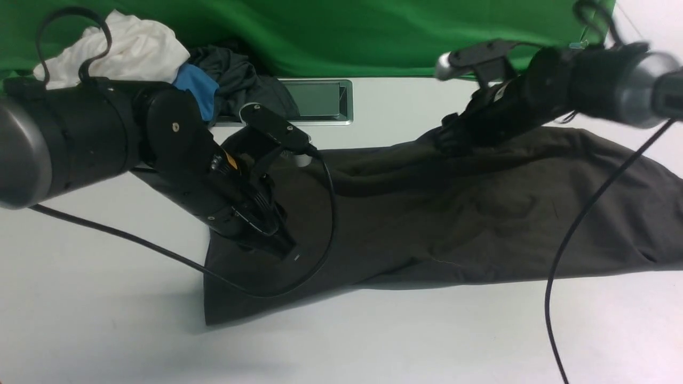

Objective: Fold a long-sleeved shirt on a white desktop.
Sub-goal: 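Fold the black garment in half by bringing its near edge over to the far edge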

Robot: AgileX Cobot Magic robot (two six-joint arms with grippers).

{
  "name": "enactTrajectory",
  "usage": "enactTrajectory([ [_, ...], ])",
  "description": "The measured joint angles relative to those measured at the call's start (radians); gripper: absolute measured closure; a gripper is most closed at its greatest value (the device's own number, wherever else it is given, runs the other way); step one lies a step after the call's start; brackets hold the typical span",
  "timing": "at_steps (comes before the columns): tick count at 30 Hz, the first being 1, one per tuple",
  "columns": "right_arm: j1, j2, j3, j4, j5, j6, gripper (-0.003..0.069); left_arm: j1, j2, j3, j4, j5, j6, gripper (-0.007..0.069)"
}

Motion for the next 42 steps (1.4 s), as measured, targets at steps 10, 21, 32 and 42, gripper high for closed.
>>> enactTrajectory([
  [10, -0.017, 0.006, 0.0, -0.053, -0.054, -0.005, 0.048, 0.001, 0.0, -0.001, 0.002, 0.026, 0.0, 0.0606],
  [21, -0.018, 0.013, -0.021, -0.045, -0.141, -0.013, 0.0625, 0.002, 0.0, -0.002, 0.002, 0.03, -0.001, 0.0606],
  [32, -0.018, 0.038, -0.081, -0.039, -0.16, -0.012, 0.0622, 0.002, 0.0, -0.003, 0.002, 0.037, -0.001, 0.0606],
  [42, -0.055, 0.057, -0.097, -0.039, -0.215, 0.078, 0.0432, 0.002, 0.0, -0.003, 0.003, 0.076, -0.001, 0.0606],
])
